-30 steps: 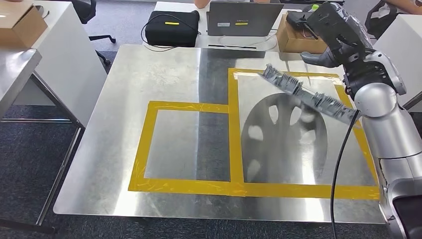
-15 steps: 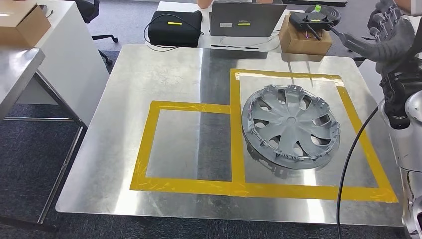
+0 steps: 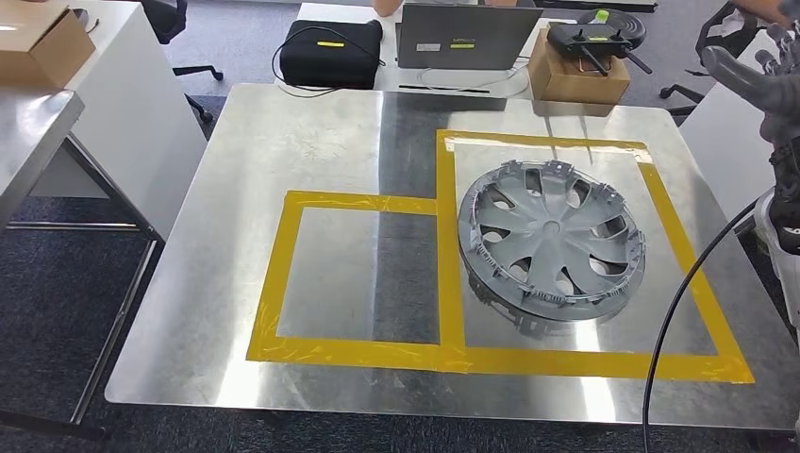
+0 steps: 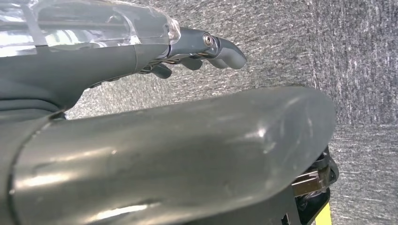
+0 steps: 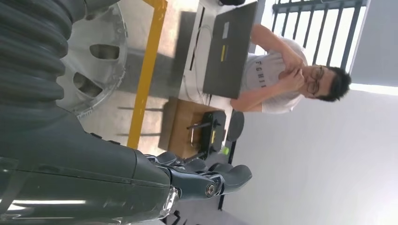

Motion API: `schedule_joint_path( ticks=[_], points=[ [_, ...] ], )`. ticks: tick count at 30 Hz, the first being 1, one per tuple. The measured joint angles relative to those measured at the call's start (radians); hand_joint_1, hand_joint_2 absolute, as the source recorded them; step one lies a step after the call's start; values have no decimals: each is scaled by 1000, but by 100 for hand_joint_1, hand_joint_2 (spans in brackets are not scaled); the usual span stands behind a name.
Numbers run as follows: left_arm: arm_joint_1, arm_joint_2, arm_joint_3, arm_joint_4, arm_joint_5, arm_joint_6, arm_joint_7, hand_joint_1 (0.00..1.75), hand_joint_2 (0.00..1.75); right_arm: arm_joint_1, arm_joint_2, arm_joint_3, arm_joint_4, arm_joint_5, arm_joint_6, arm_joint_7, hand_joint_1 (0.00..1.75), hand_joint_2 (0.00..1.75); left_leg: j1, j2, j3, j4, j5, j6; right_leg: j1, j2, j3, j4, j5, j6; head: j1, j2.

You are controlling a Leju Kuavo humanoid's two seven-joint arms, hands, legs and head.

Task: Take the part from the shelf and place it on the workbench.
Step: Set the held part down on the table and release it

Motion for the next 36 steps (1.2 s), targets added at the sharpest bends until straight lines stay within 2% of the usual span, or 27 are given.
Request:
schedule_joint_path(
  ticks=[5, 8, 11, 14, 16, 18, 20, 22, 26, 33, 36],
  points=[
    [0, 0, 0, 0, -1, -3, 1, 0, 0, 78, -47, -60, -31, 34, -84, 0, 0, 175, 1, -7, 1, 0, 0, 0, 0, -2, -1, -2, 0, 1, -1, 0],
    [1, -4, 0, 0, 3, -3, 11, 0, 0, 222, -82, -158, -37, 114, -159, -11, 0, 175, 2, -24, 4, 0, 0, 0, 1, -13, 5, -6, -3, 3, -2, 0],
    [5, -8, 0, 0, 14, -3, 28, 0, 0, 410, -99, -318, -28, 149, -170, -56, 0, 175, 2, -42, 5, 0, 0, 0, 0, -26, 11, -10, -5, 7, -1, 0],
    [12, -9, 0, 1, 24, -3, 44, 0, 0, 564, -89, -500, -3, 178, -144, -101, 0, 175, 2, -53, 5, 0, 0, 0, -1, -34, 14, -13, -7, 9, -1, 0],
    [17, -10, 0, 1, 32, -2, 55, 0, 0, 636, -70, -624, 20, 211, -153, -109, 0, 175, 1, -57, 5, 0, 0, 0, -2, -37, 15, -13, -8, 11, -1, 0],
    [20, -10, 1, 1, 41, 0, 61, 0, 0, 680, -43, -734, 49, 240, -215, -116, 0, 175, 1, -57, 5, -1, 0, 0, -3, -37, 16, -14, -9, 12, -1, 0],
    [21, -11, 1, 1, 51, 4, 63, 0, 0, 701, -11, -823, 83, 269, -320, -136, 0, 175, 1, -54, 5, -1, 0, 0, -3, -35, 16, -14, -9, 12, 0, 0],
    [21, -12, 2, 0, 60, 8, 61, 0, 0, 699, 23, -896, 121, 328, -386, -169, 0, 175, 0, -47, 6, -2, -1, 1, -4, -30, 15, -14, -9, 12, 0, 0],
    [21, -16, 3, 0, 74, 15, 56, 0, 0, 660, 103, -1024, 181, 471, -395, -230, 0, 175, -1, -34, 10, -3, -2, 2, -4, -18, 15, -14, -8, 13, -1, 0],
    [20, -19, 3, 0, 80, 20, 55, 0, 0, 610, 212, -1184, 254, 563, -395, -247, 0, 175, -2, -18, 13, -5, -2, 2, -5, -10, 15, -14, -6, 13, -1, 0],
    [20, -20, 4, 0, 87, 23, 56, 0, 0, 579, 258, -1247, 294, 599, -395, -294, 0, 175, -2, -12, 15, -6, -3, 3, -4, -5, 15, -14, -5, 12, -1, 0]
  ],
)
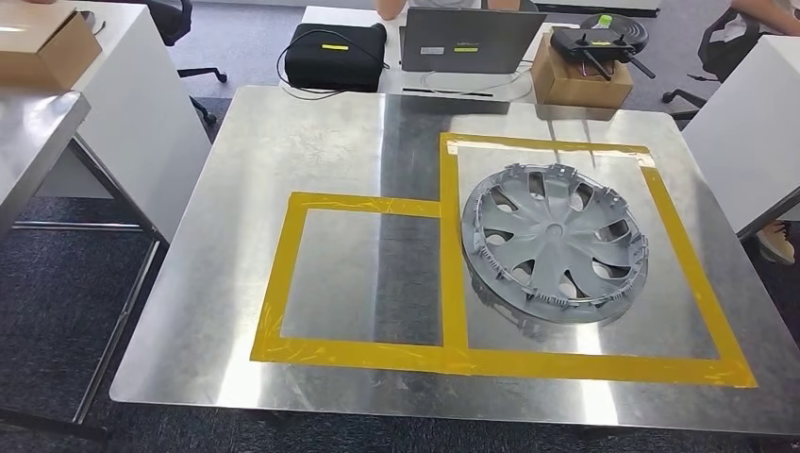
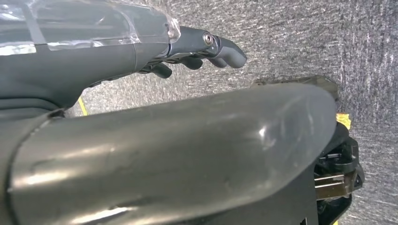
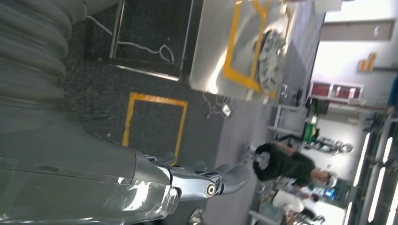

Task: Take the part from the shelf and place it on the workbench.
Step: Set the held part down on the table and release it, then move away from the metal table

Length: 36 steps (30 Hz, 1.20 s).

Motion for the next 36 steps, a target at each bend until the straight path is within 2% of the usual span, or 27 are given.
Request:
schedule_joint_path(
  ticks=[4, 6, 11, 17, 22, 26, 36],
  points=[
    [-1, -2, 0, 0, 10, 1, 2, 0, 0, -43, 60, -91, 89, 5, 0, -132, 0, 175, 0, 5, 2, -1, 0, 0, 0, 4, 0, 0, 0, 0, 0, 0],
    [-1, -2, 0, 0, 12, 2, 3, 0, 0, -59, 81, -133, 133, 8, 0, -170, 0, 175, 0, 7, 2, -1, 0, 0, 0, 5, 0, 0, 1, -1, 0, 0],
    [-2, -1, 0, 0, 13, 3, 4, 0, 0, -81, 122, -201, 206, 14, 0, -186, 0, 175, -1, 10, 2, -2, 0, 0, 0, 6, 0, 0, 1, -1, 0, 0],
    [-2, 1, 0, 0, 15, 3, 5, 0, 0, -98, 146, -248, 255, 27, 0, -188, 0, 175, -1, 12, 3, -2, 0, 0, 0, 7, 0, 0, 1, -1, 0, 0],
    [-2, 2, 0, 0, 24, 10, 13, 0, 0, -114, 166, -312, 319, 80, 0, -235, 0, 175, 0, 12, 3, -2, 0, 0, 0, 7, 0, 0, 1, -1, 0, 0],
    [-2, 4, 0, 0, 29, 17, 22, 0, 0, -100, 207, -354, 351, 139, 0, -164, 0, 175, 0, 12, 3, -3, 0, 0, 0, 7, 0, 0, 1, -1, 0, 0],
    [-2, 6, 0, 0, 31, 25, 29, 0, 0, -58, 361, -414, 381, 380, 0, 17, 0, 175, 0, 12, 4, -5, 0, 0, 0, 7, 0, 0, 1, -1, 0, 0]
  ],
)
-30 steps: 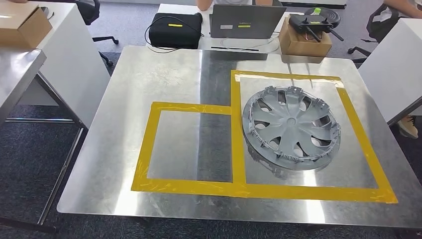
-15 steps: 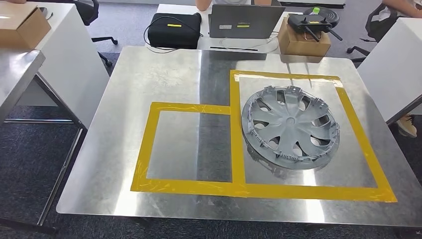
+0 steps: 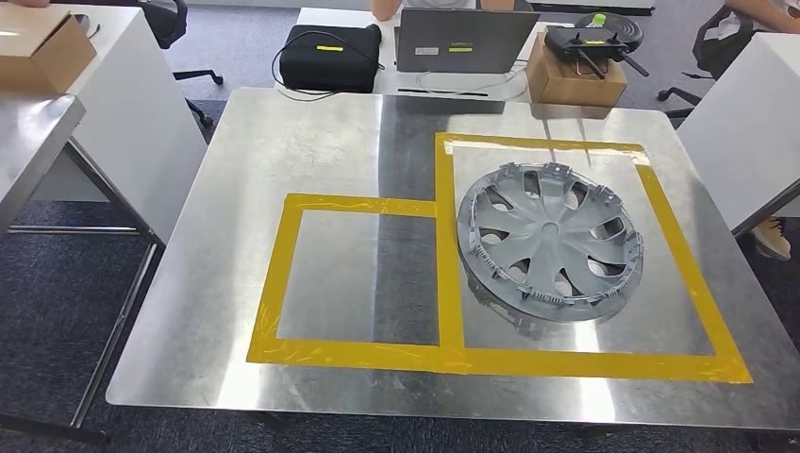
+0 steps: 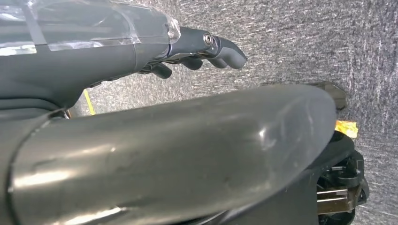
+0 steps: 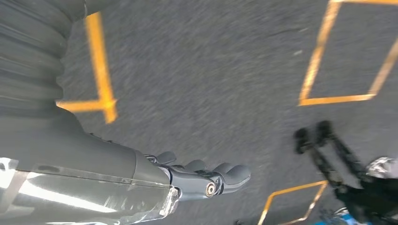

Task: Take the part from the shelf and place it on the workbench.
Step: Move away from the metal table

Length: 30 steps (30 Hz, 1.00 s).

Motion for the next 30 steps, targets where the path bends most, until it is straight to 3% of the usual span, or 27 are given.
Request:
schedule_joint_path(
  ticks=[5, 12, 30],
  points=[
    [0, 0, 0, -1, 0, 7, 4, 0, 0, 13, 76, -15, 22, 93, 0, 31, 0, 175, 0, 0, 0, -1, 0, 0, 0, 0, 0, 0, 0, 0, 0, 0],
    [0, 1, 0, -4, 0, 11, 8, 0, 0, 21, 154, -26, 115, 196, 0, 9, 0, 175, 0, 2, 1, -2, 0, 0, 0, 1, 0, 0, 0, 0, 0, 0],
    [0, 6, -1, -6, 0, 11, 8, 0, 0, 22, 196, -31, 230, 250, 0, -13, 0, 175, 0, 3, 1, -2, 0, 0, 0, 1, 0, 0, 0, -1, 0, 0]
  ],
)
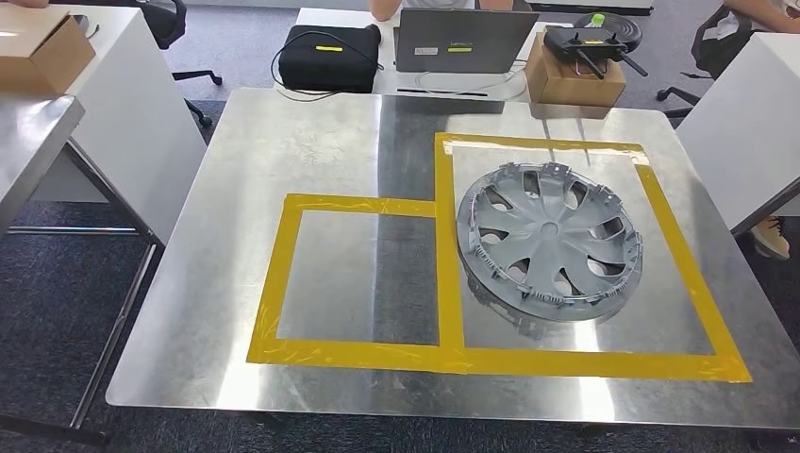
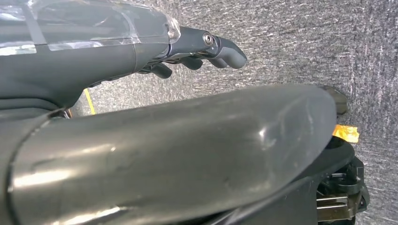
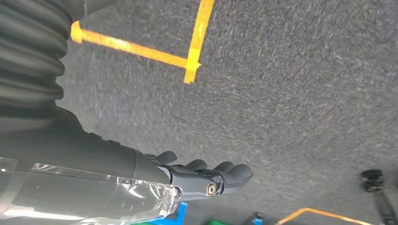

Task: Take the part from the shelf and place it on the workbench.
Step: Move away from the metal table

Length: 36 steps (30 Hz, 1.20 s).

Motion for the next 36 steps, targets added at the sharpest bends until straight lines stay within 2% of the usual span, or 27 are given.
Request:
schedule_joint_path(
  ticks=[11, 16, 20, 22, 24, 25, 26, 27, 28, 30, 31, 32, 35, 36],
  points=[
    [0, 0, 0, -5, -4, 9, -16, 0, 0, -7, -6, 0, 225, 16, 6, -150, 0, 175, 0, 3, 0, 0, 0, 0, 0, 0, 0, 0, 0, -1, 0, 0],
    [-1, 1, 0, -8, -9, 12, -41, 0, 0, -11, -14, 1, 320, 34, 85, -204, 0, 175, -3, 3, 0, 2, -2, 2, -1, 1, 0, -3, 3, 1, -1, 0],
    [-1, 0, 0, -9, -7, 12, -45, 0, 0, -16, -14, 1, 370, 26, 135, -266, 0, 175, -2, 3, 2, -4, 0, 10, -3, 2, 1, -3, 0, 9, -4, 0],
    [-1, -2, 0, -9, -7, 14, -45, 0, 0, -17, -16, 1, 386, 26, 140, -271, 0, 175, 2, 4, 6, -14, 5, 16, -4, 2, -22, 54, -35, 13, 2, 0],
    [-1, -3, 0, -9, -7, 15, -46, 0, 0, -16, -20, 1, 401, 25, 143, -271, 0, 175, 1, 5, 7, -16, 7, 19, -4, 3, -86, 184, -101, 14, 10, 0],
    [-1, -3, 0, -9, -7, 15, -46, 0, 0, -15, -22, 1, 406, 25, 144, -271, 0, 175, 0, 5, 8, -16, 7, 20, -4, 3, -120, 249, -125, 14, 13, 0],
    [-1, -3, 0, -9, -7, 15, -46, 0, 0, -13, -23, 0, 412, 25, 144, -271, 0, 175, -1, 5, 8, -16, 7, 20, -4, 3, -143, 287, -131, 13, 14, 0],
    [-1, -3, -1, -9, -7, 15, -46, 0, 0, -12, -23, 0, 417, 25, 145, -271, 0, 175, -2, 4, 9, -16, 6, 20, -4, 4, -151, 289, -115, 10, 15, 0],
    [-1, -3, -1, -9, -7, 15, -46, 0, 0, -12, -25, 0, 422, 25, 145, -271, 0, 175, -3, 3, 10, -16, 6, 19, -3, 4, -140, 253, -80, 5, 16, 0],
    [-2, -4, -1, -10, -6, 15, -46, 0, 0, -13, -30, 0, 434, 26, 144, -271, 0, 175, -5, 1, 13, -15, 5, 17, 1, 4, -90, 124, 1, -10, 17, 0],
    [-2, -5, -2, -10, -5, 15, -46, 0, 0, -14, -33, 0, 439, 26, 144, -272, 0, 175, -6, 0, 12, -14, 6, 14, 4, 3, -69, 70, 25, -17, 17, 0],
    [-3, -6, -2, -10, -4, 15, -45, 0, 0, -15, -35, 0, 442, 26, 143, -272, 0, 175, -7, -1, 10, -13, 7, 9, 7, 4, -58, 38, 36, -23, 17, 0],
    [-3, -8, -2, -10, -2, 15, -46, 0, 0, -14, -40, 0, 451, 26, 143, -274, 0, 175, -6, 0, 3, -11, 11, -8, 8, 3, -58, 19, 46, -33, 16, 0],
    [-3, -8, -2, -10, -2, 15, -47, 0, 0, -14, -40, 0, 453, 26, 144, -275, 0, 175, -5, 0, -1, -4, 0, -15, 5, 2, -59, 14, 53, -37, 15, 0]
  ],
)
